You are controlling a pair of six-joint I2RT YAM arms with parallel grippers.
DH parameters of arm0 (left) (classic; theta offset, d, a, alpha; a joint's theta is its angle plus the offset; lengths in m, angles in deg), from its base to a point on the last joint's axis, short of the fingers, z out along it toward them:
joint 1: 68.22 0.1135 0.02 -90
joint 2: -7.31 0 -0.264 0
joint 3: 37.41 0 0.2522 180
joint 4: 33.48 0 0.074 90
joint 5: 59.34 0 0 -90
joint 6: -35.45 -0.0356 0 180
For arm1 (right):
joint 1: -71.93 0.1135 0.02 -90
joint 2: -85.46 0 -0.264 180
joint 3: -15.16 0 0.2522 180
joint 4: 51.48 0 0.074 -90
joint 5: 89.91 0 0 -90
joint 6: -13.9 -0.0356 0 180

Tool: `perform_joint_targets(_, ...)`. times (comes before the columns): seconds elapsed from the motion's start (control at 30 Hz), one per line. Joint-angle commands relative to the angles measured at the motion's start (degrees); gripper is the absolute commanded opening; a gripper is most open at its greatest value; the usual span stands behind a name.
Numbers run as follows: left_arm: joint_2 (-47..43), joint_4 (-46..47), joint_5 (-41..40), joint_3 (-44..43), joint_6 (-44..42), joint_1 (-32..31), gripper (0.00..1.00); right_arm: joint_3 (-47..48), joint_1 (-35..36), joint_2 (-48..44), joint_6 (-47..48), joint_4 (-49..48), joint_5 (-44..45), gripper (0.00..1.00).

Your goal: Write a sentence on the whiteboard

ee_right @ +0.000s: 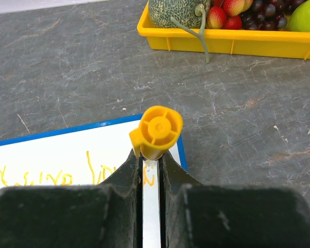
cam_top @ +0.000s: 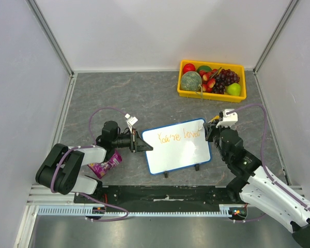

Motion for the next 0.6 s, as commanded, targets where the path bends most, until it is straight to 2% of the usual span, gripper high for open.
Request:
perform_joint_targets(0.0,1.36,-2.62,-2.88,0.06,-5.27,-0.28,0.02,-1.31,-0.16,-1.04,-0.74,2.78,-0.35,0.00)
perform_joint_targets(0.57,1.36,-2.71,-2.88,0.06,-5.27,-0.28,0.02,-3.16,-0.25,-4.29,-1.97,6.30,-1.05,0.00)
